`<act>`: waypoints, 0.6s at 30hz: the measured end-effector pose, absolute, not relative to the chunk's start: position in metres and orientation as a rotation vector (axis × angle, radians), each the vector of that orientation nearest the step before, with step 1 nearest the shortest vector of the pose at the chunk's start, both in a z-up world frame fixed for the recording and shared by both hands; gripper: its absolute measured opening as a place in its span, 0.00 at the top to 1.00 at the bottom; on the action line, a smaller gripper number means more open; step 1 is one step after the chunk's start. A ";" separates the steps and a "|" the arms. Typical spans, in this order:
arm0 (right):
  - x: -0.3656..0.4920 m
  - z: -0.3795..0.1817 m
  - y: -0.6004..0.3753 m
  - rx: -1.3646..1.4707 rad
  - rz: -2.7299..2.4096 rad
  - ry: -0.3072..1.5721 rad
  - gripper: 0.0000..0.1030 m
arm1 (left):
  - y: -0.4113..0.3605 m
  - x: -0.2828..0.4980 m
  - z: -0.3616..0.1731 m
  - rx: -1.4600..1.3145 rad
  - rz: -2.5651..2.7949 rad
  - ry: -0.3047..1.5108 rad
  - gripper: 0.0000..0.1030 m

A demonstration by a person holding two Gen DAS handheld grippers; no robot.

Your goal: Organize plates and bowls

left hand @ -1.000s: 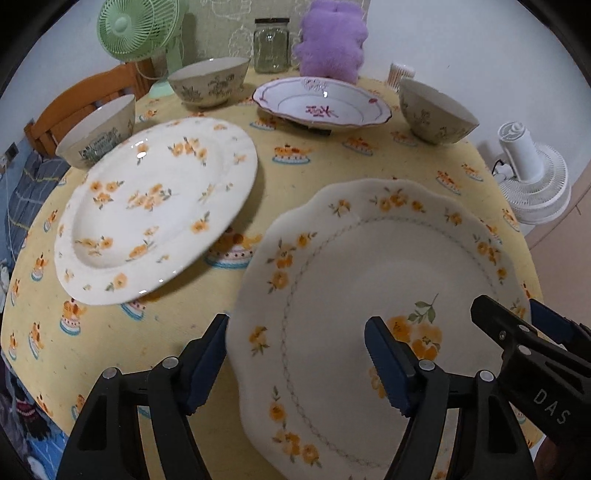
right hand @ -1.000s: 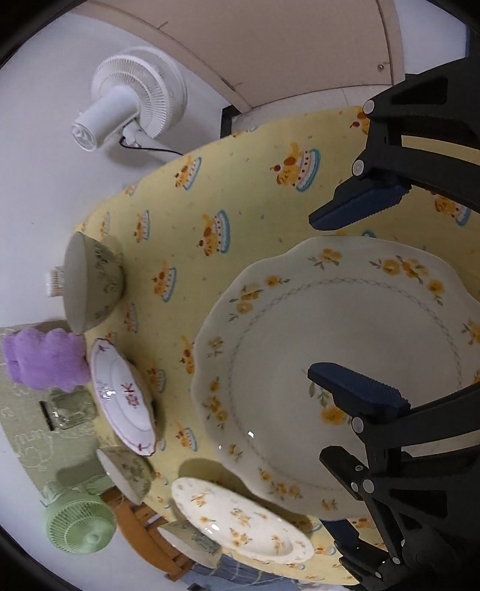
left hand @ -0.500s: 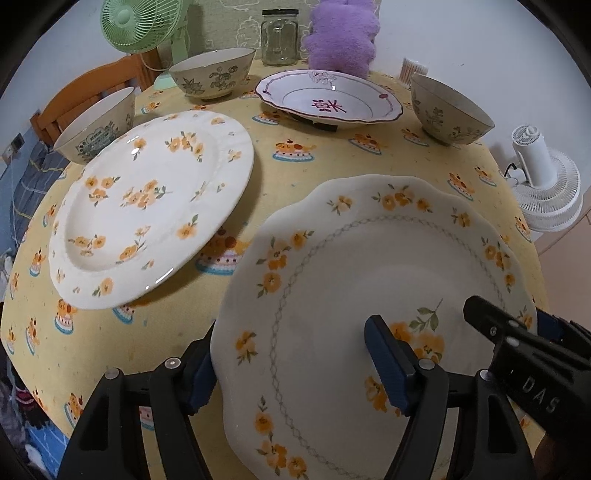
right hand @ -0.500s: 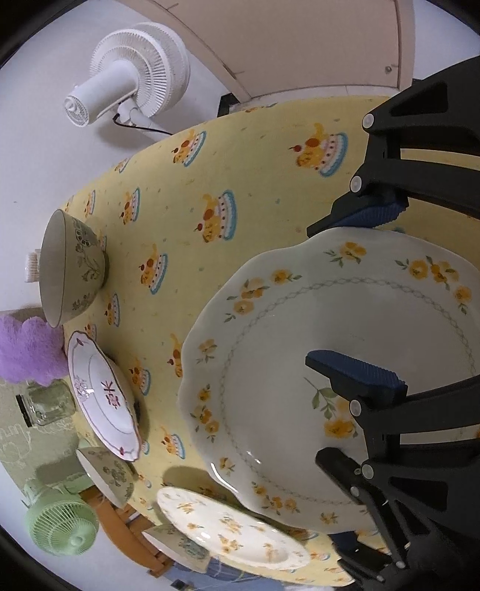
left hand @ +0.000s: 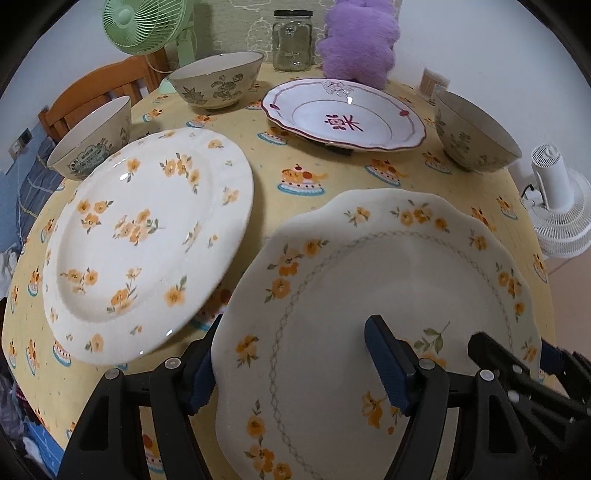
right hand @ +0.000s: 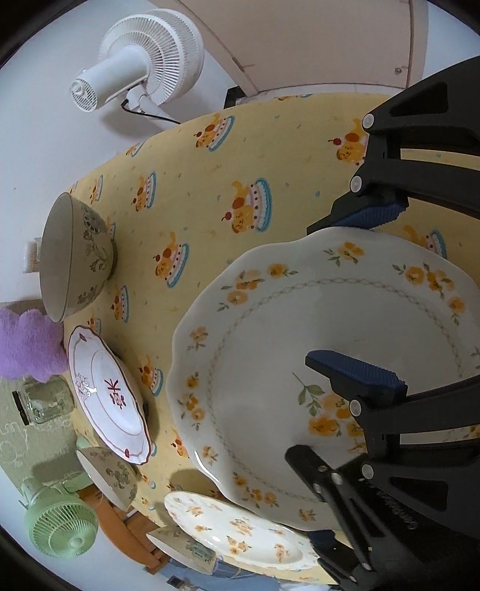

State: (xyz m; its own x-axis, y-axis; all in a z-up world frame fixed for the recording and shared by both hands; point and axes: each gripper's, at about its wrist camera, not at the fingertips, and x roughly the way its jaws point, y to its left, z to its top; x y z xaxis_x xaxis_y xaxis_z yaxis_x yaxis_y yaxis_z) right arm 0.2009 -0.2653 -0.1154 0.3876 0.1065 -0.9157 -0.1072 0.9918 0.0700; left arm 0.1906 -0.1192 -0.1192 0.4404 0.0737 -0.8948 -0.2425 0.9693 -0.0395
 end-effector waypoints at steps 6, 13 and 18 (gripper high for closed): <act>0.201 -0.113 -0.265 -0.005 0.135 1.167 0.38 | -0.121 0.188 -0.118 -0.154 0.209 1.116 0.27; 0.193 -0.106 -0.264 -0.007 0.098 1.160 0.37 | -0.121 0.169 -0.116 -0.161 0.164 1.149 0.27; 0.180 -0.093 -0.261 -0.005 0.057 1.136 0.35 | -0.114 0.155 -0.104 -0.144 0.119 1.137 0.23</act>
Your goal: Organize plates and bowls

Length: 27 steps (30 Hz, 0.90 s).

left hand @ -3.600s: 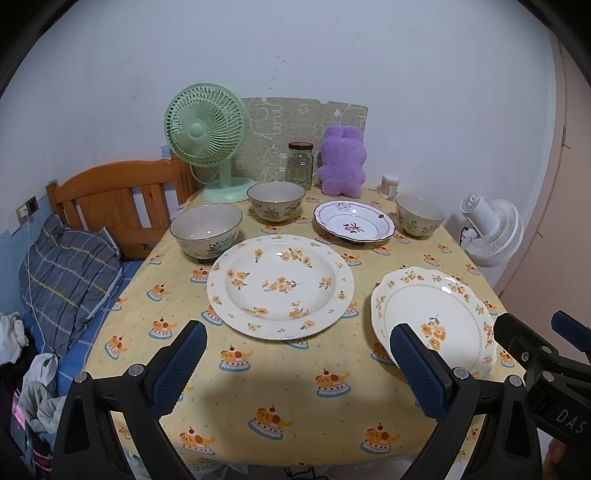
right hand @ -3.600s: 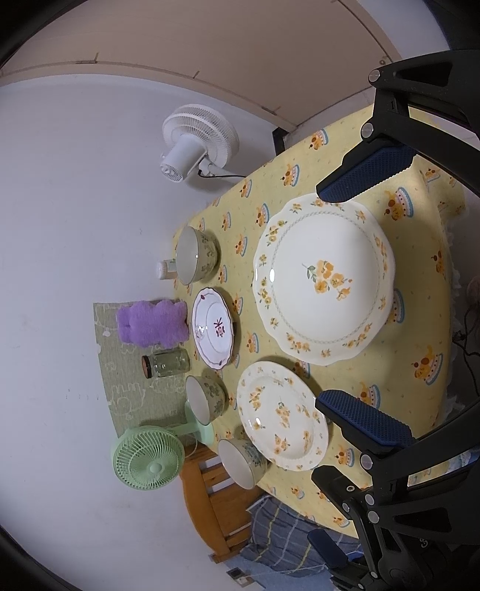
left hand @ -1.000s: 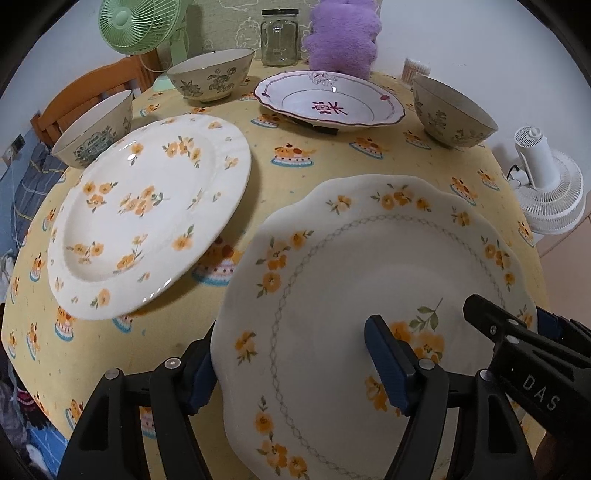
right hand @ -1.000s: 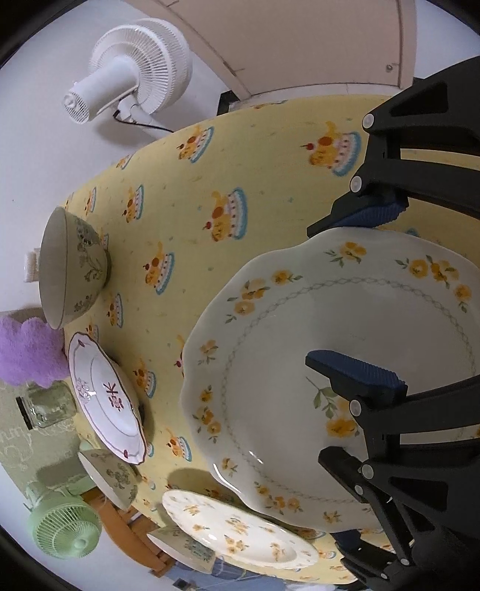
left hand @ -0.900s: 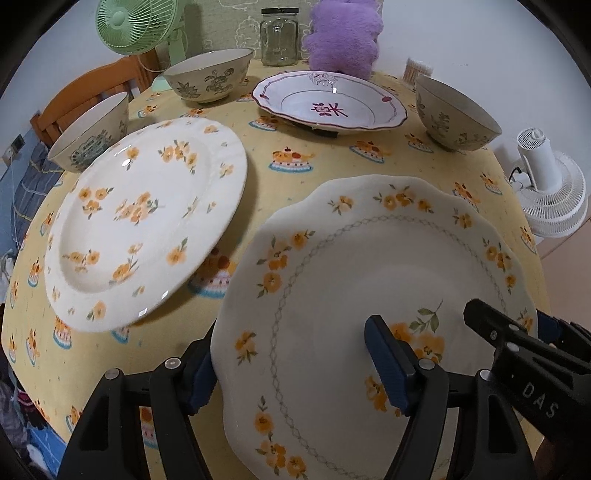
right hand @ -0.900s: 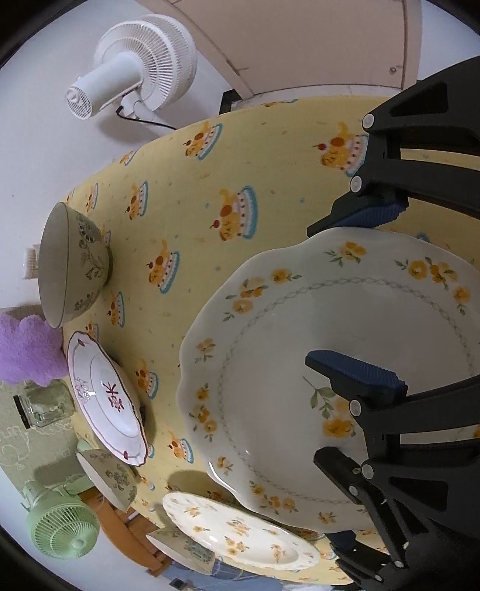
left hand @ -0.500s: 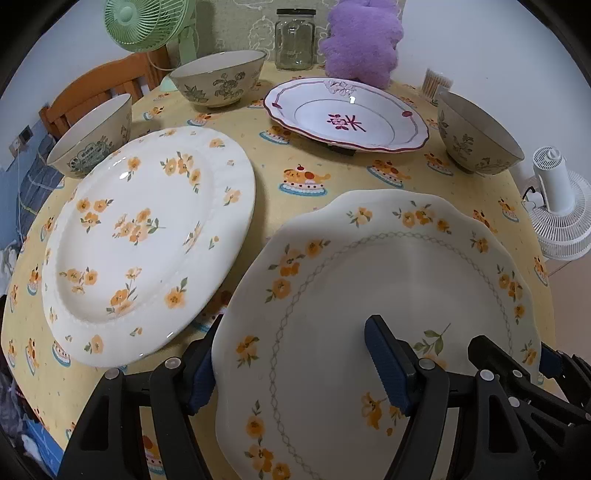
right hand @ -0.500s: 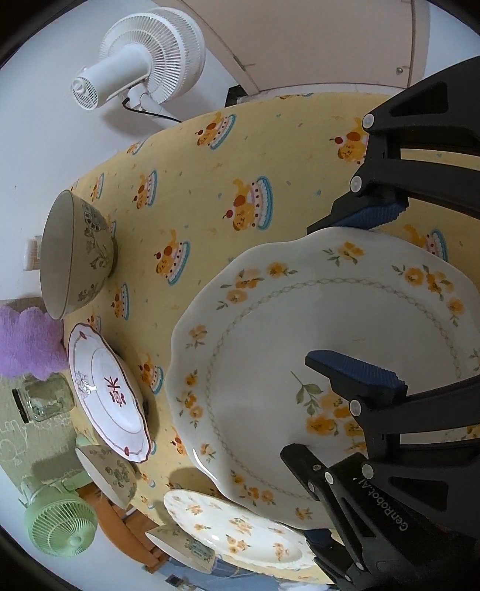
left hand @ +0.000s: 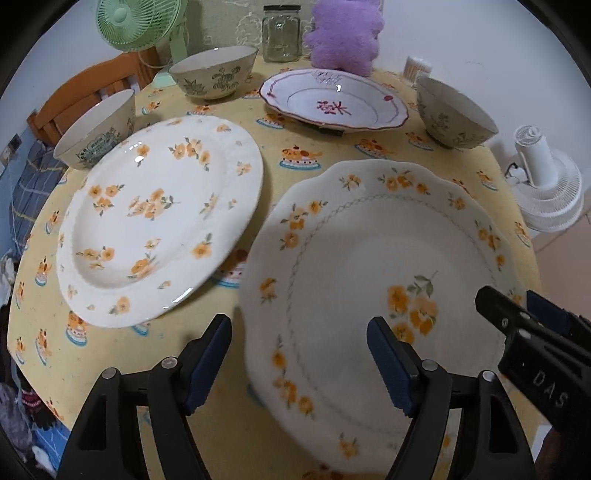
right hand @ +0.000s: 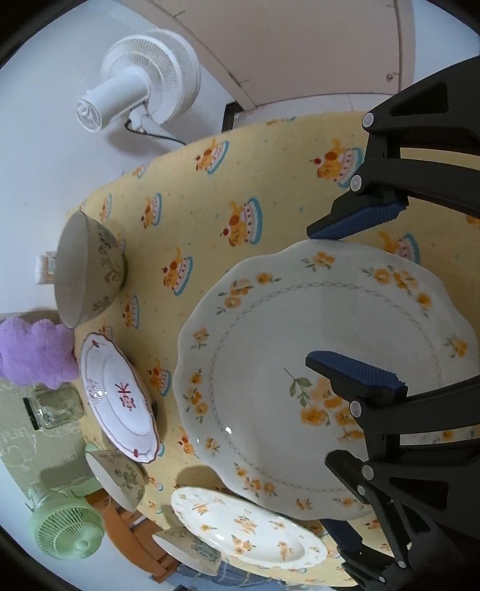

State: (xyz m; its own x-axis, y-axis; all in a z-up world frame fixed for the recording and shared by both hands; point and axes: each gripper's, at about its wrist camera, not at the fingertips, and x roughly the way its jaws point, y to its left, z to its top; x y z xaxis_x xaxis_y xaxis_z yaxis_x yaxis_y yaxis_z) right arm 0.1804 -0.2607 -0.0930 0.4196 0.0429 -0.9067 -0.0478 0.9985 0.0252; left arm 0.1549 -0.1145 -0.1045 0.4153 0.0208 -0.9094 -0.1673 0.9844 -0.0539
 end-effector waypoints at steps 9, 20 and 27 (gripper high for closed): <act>0.157 -0.069 -0.229 0.031 -0.018 1.095 0.26 | -0.077 0.143 -0.080 -0.093 0.024 1.091 0.21; 0.141 -0.041 -0.160 0.063 -0.043 1.026 0.26 | -0.009 0.138 -0.061 -0.066 -0.024 1.061 0.21; 0.143 -0.037 -0.110 0.062 -0.041 1.008 0.26 | 0.036 0.143 -0.059 -0.055 -0.040 1.055 0.21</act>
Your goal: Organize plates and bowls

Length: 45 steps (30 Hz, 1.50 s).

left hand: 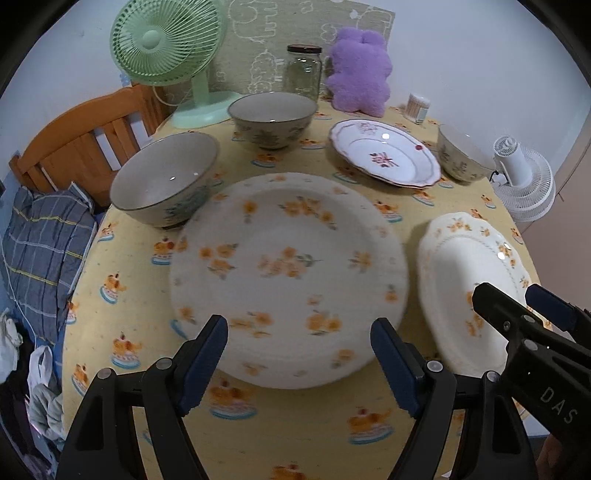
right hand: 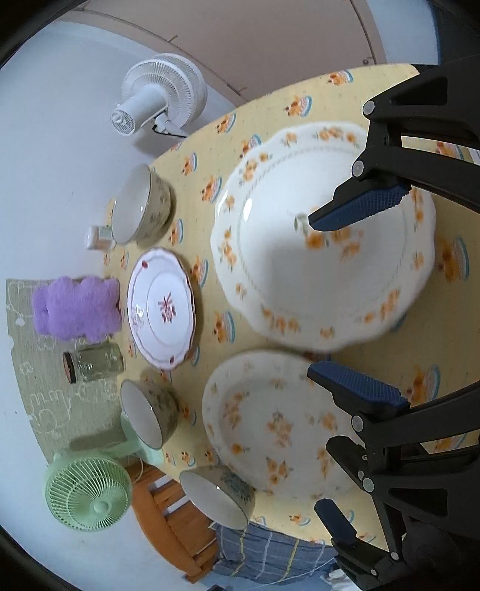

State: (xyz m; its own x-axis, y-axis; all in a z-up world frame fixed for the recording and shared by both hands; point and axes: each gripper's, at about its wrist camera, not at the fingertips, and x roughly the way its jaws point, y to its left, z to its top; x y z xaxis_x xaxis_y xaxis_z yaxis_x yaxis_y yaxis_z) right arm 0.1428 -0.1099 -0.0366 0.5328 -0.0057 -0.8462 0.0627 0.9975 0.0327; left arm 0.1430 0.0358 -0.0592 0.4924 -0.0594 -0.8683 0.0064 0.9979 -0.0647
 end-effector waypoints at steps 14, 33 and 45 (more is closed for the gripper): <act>0.194 -0.053 -0.038 0.047 0.003 1.031 0.26 | 0.093 0.186 -0.077 -0.063 -0.009 1.106 0.23; 0.264 -0.104 -0.033 0.010 0.079 1.139 0.27 | 0.097 0.225 -0.118 -0.163 0.104 1.214 0.25; 0.263 -0.110 -0.029 -0.005 0.054 1.186 0.31 | 0.100 0.219 -0.116 -0.164 0.102 1.220 0.26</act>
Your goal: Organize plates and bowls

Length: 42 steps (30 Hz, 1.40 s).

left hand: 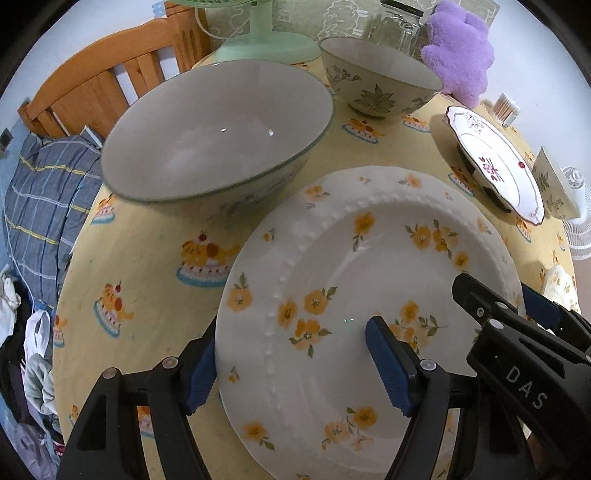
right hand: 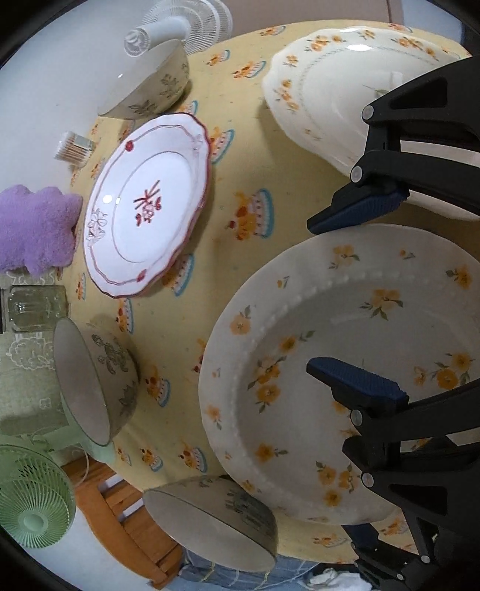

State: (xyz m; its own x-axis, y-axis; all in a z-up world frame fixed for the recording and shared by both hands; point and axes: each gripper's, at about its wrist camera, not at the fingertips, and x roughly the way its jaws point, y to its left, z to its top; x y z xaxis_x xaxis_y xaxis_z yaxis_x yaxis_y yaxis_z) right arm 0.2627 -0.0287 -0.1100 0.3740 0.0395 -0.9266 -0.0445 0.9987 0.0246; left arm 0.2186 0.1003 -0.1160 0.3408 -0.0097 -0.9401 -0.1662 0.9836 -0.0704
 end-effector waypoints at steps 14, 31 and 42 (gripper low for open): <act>0.188 -0.108 -0.023 0.038 0.034 1.266 0.34 | 0.111 0.164 -0.118 -0.086 0.007 1.281 0.26; 0.174 -0.113 -0.024 0.021 0.028 1.280 0.44 | 0.112 0.157 -0.120 -0.058 -0.015 1.288 0.25; 0.170 -0.108 -0.026 0.035 0.012 1.329 0.42 | 0.105 0.152 -0.107 -0.027 -0.043 1.286 0.27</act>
